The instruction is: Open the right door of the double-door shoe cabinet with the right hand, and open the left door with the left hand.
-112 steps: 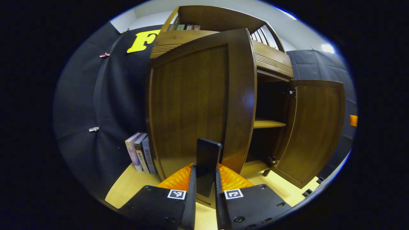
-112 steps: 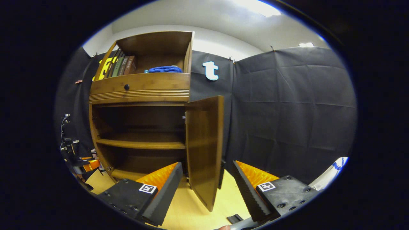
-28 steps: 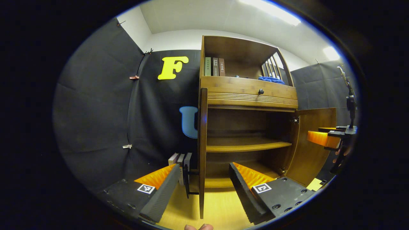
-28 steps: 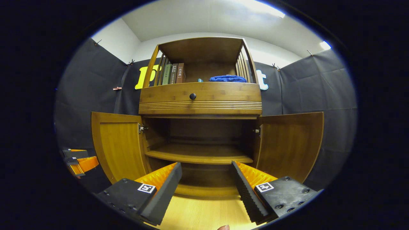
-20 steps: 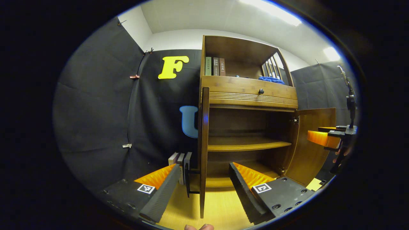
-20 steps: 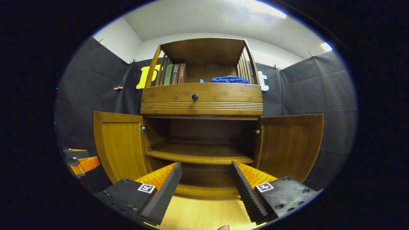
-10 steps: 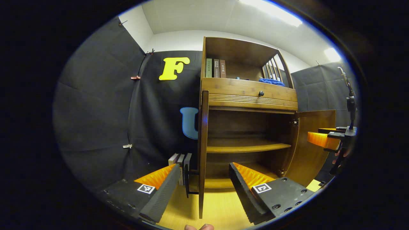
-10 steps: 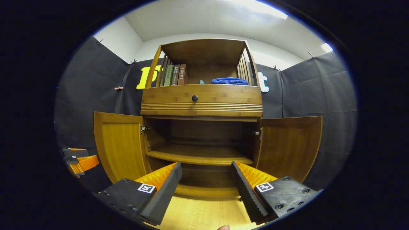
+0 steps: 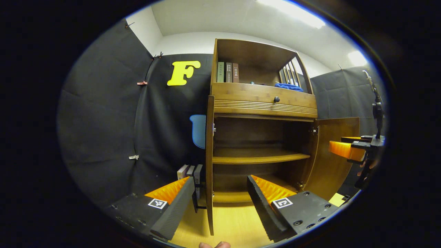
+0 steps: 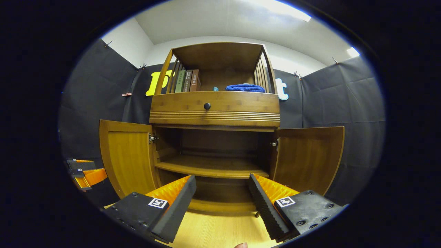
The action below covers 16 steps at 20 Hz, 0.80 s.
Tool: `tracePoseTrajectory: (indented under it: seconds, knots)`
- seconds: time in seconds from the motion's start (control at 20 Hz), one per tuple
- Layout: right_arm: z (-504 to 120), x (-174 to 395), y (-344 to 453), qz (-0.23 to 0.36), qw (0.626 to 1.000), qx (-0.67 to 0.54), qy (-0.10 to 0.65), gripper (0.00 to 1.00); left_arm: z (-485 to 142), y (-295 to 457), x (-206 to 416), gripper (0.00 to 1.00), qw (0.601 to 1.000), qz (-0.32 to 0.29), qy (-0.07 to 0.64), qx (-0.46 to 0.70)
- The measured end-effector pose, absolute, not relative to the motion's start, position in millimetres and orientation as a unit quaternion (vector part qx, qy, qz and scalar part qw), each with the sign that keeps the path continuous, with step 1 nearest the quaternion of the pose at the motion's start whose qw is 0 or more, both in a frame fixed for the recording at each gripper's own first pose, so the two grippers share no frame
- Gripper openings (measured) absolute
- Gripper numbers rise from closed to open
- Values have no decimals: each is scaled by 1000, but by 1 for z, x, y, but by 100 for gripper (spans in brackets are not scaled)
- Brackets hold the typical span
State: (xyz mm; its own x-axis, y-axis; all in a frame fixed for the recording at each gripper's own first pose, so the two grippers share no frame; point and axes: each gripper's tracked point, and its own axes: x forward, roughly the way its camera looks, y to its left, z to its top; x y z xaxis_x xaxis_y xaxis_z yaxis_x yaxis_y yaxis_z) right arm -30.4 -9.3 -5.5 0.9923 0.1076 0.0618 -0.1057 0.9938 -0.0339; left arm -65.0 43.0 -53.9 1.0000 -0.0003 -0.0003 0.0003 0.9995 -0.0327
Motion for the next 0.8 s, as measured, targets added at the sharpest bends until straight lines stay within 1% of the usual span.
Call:
tracePoseTrajectory:
  seconds: [0.15, 0.2, 0.25, 0.3, 0.35, 0.45, 0.5, 0.55, 0.65, 0.7, 0.75, 0.8]
  knots:
    - [-1, -26, -11, 54, 997, -16, -45, 97, -54, 37, -63, 95, 1000, -3, 4, -7]
    - [-1, -24, -13, 52, 997, -18, -48, 99, -54, 34, -63, 95, 1000, -2, 2, -2]
    - [-1, -21, -15, 51, 997, -20, -49, 95, -52, 32, -63, 95, 1000, -1, 0, 0]
    - [-1, -18, -16, 52, 997, -22, -49, 99, -54, 29, -63, 95, 1000, -1, -2, 0]
    - [0, -15, -17, 53, 997, -24, -48, 98, -55, 26, -63, 95, 1000, 1, -2, -3]
    - [2, -6, -21, 48, 997, -28, -47, 98, -59, 20, -64, 94, 1000, -2, -1, -8]
    - [4, -1, -24, 42, 998, -28, -47, 96, -61, 18, -64, 95, 1000, -4, 0, -8]
    - [5, 4, -25, 38, 998, -24, -45, 98, -62, 17, -65, 94, 1000, -4, 1, -6]
    - [3, 10, -20, 36, 998, -17, -40, 98, -66, 15, -67, 95, 1000, -6, 5, -5]
    - [2, 12, -16, 38, 998, -18, -38, 96, -67, 15, -67, 95, 1000, -7, 6, -6]
    - [2, 12, -12, 42, 998, -20, -38, 98, -67, 15, -66, 95, 1000, -7, 6, -7]
    - [3, 12, -8, 46, 998, -24, -38, 96, -69, 17, -65, 95, 1000, -7, 7, -8]
